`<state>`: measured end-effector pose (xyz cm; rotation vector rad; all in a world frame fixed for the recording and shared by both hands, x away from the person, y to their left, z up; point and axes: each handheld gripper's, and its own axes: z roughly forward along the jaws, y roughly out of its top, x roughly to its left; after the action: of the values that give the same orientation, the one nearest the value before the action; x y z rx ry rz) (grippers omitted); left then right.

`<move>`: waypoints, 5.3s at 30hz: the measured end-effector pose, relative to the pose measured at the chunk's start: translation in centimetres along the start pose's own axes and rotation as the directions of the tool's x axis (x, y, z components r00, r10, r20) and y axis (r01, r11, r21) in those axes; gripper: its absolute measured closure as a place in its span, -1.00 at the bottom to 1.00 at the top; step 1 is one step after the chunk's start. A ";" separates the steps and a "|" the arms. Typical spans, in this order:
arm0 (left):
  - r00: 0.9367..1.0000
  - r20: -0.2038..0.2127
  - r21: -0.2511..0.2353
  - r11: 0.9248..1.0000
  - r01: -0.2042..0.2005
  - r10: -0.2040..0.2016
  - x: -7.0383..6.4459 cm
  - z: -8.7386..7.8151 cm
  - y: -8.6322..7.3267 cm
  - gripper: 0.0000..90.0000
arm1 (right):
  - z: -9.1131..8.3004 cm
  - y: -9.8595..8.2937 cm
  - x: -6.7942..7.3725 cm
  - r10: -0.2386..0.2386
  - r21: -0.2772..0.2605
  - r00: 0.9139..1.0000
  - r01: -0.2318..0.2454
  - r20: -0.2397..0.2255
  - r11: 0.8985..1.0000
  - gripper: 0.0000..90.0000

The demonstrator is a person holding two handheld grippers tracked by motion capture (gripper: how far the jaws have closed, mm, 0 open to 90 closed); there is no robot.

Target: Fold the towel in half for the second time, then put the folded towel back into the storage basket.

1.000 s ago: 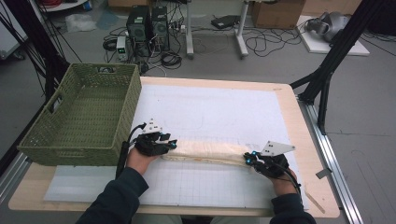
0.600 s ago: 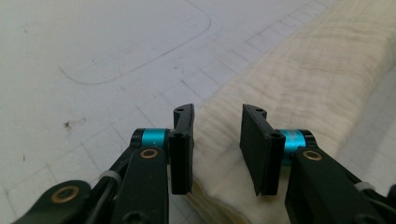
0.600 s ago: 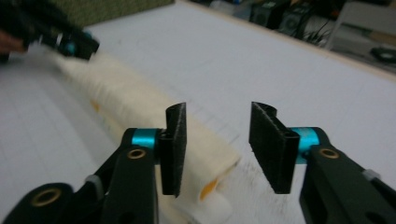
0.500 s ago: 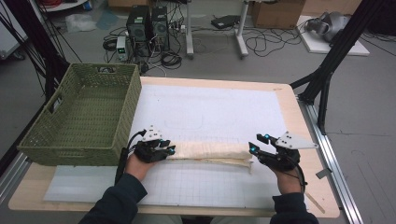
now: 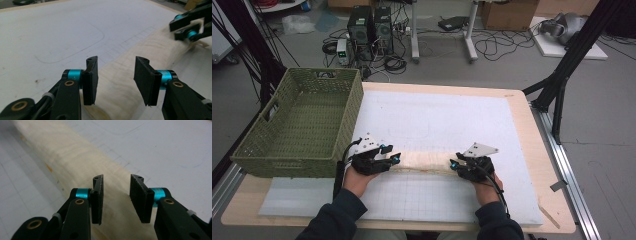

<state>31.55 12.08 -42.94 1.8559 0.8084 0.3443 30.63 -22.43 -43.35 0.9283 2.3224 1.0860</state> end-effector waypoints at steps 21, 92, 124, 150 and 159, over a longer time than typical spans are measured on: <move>0.983 -0.106 0.192 0.973 -0.128 0.151 -0.1 2.3 -1.2 0.68 | -3.6 -4.1 -3.1 0.112 0.044 0.993 -0.113 0.023 0.993 0.41; 0.999 -0.046 -0.166 0.986 0.000 -0.007 1.1 -2.7 -0.1 -0.60 | -9.3 -4.4 -4.5 0.187 -0.163 0.974 -0.166 0.124 0.972 -0.56; 0.997 -0.055 -0.111 0.993 0.042 -0.049 1.4 -2.8 -0.4 -0.56 | -9.4 -5.0 -4.7 0.193 -0.184 0.973 -0.168 0.127 0.968 -0.76; 0.987 -0.138 0.079 0.992 0.097 -0.085 1.3 -0.8 -1.1 -0.39 | -9.1 -5.2 -4.7 0.166 -0.164 0.980 -0.147 0.111 0.975 -0.76; 0.983 -0.179 0.152 0.986 0.071 -0.043 1.0 -0.2 -1.7 -0.22 | -8.9 -5.2 -4.6 0.160 -0.156 0.982 -0.144 0.100 0.977 -0.76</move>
<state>31.51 13.27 -44.52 1.9639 1.0327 0.4227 26.41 -32.68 -41.60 1.0942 2.0772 1.2168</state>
